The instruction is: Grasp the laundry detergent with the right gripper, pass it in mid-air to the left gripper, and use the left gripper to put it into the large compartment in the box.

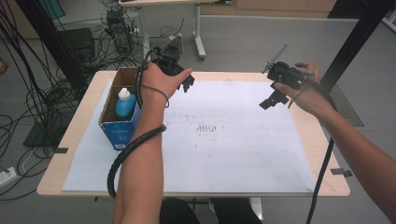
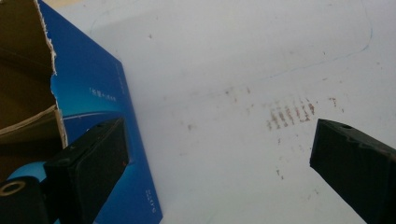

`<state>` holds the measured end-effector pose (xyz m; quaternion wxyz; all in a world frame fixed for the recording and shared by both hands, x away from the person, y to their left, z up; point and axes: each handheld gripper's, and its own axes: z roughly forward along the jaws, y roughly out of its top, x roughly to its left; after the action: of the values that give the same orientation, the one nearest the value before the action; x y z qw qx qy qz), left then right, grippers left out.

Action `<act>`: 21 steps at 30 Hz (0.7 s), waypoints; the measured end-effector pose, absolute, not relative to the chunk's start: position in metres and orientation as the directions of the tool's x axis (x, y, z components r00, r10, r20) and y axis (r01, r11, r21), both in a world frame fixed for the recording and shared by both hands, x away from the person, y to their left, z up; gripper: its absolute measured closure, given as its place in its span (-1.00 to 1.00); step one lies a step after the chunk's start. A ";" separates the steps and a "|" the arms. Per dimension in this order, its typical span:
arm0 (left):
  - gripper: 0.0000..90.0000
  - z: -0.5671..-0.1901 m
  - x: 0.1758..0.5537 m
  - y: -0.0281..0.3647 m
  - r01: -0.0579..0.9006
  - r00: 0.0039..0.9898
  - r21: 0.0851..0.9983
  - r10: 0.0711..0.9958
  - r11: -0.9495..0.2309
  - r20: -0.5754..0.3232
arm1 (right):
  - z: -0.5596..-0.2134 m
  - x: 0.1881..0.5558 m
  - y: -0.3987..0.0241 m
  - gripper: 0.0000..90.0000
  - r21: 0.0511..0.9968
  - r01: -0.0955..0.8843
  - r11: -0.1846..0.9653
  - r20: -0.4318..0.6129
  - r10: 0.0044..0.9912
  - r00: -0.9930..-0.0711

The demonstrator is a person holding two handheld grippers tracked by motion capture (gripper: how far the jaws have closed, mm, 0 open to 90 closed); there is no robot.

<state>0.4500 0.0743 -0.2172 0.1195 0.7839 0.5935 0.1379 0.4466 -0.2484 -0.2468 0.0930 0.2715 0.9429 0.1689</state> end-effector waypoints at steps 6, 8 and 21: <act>-0.89 -0.218 0.454 0.072 0.896 0.257 0.355 0.963 -0.267 0.076 | -0.250 0.452 -0.248 -0.88 0.362 0.476 0.802 -0.079 0.535 -0.841; -0.89 -0.219 0.455 0.070 0.894 0.263 0.353 0.961 -0.276 0.086 | -0.250 0.454 -0.247 -0.88 0.366 0.475 0.800 -0.083 0.536 -0.840; -0.89 -0.226 0.458 0.067 0.896 0.271 0.346 0.960 -0.278 0.069 | -0.253 0.457 -0.244 -0.88 0.363 0.464 0.808 -0.084 0.525 -0.847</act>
<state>0.4575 0.0667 -0.2263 0.1197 0.7881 0.5889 0.1335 0.4570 -0.2440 -0.2527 0.0904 0.2613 0.9464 0.1670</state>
